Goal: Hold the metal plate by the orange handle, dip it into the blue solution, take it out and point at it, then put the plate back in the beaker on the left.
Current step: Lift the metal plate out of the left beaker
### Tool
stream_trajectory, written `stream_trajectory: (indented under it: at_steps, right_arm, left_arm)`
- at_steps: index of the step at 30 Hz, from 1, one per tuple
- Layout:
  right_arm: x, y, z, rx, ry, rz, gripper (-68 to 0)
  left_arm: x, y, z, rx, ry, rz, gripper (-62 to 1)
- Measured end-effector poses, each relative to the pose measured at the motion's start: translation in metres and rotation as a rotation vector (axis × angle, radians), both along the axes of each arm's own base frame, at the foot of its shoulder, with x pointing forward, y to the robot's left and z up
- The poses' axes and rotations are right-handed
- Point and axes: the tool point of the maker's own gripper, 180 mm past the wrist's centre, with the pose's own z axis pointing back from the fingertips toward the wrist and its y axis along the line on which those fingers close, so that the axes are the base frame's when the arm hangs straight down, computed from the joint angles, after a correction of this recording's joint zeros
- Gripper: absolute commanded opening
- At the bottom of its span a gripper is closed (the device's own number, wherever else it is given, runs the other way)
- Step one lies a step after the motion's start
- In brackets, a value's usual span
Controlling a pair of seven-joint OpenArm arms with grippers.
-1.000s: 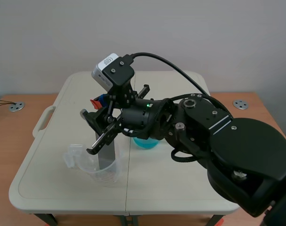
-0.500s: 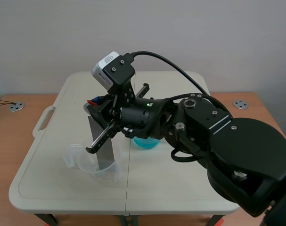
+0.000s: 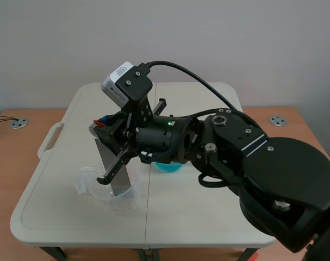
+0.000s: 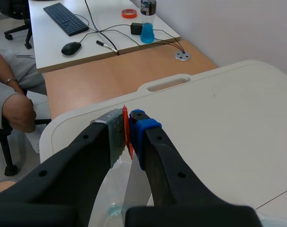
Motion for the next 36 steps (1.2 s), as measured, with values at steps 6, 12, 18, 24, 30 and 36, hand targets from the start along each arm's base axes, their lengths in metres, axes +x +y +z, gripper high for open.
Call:
stream_trajectory:
  at_steps: [6,12,18,24,30,36]
  right_arm:
    - [-0.016,-0.004,0.025,0.031,-0.065,0.031,-66.2]
    - [-0.024,-0.002,0.057,0.065,-0.148,0.059,-66.2]
    - [-0.029,-0.002,0.069,0.034,-0.185,0.072,-66.2]
    - [-0.037,-0.001,0.088,0.026,-0.238,0.091,-66.2]
    - [-0.036,-0.008,0.108,0.004,-0.299,0.072,-66.2]
    - [-0.033,-0.015,0.128,0.010,-0.352,0.046,-66.2]
  left_arm:
    - [0.002,-0.001,0.000,-0.006,-0.009,0.000,-58.0]
    - [0.002,-0.001,0.001,-0.008,-0.014,0.001,-58.0]
    - [0.010,-0.001,0.000,-0.005,-0.027,0.001,-58.0]
    - [0.020,-0.001,-0.001,-0.006,-0.047,0.001,-58.0]
    - [0.019,0.000,-0.002,-0.002,-0.041,0.001,-58.0]
    - [0.019,0.000,-0.002,-0.002,-0.041,0.001,-58.0]
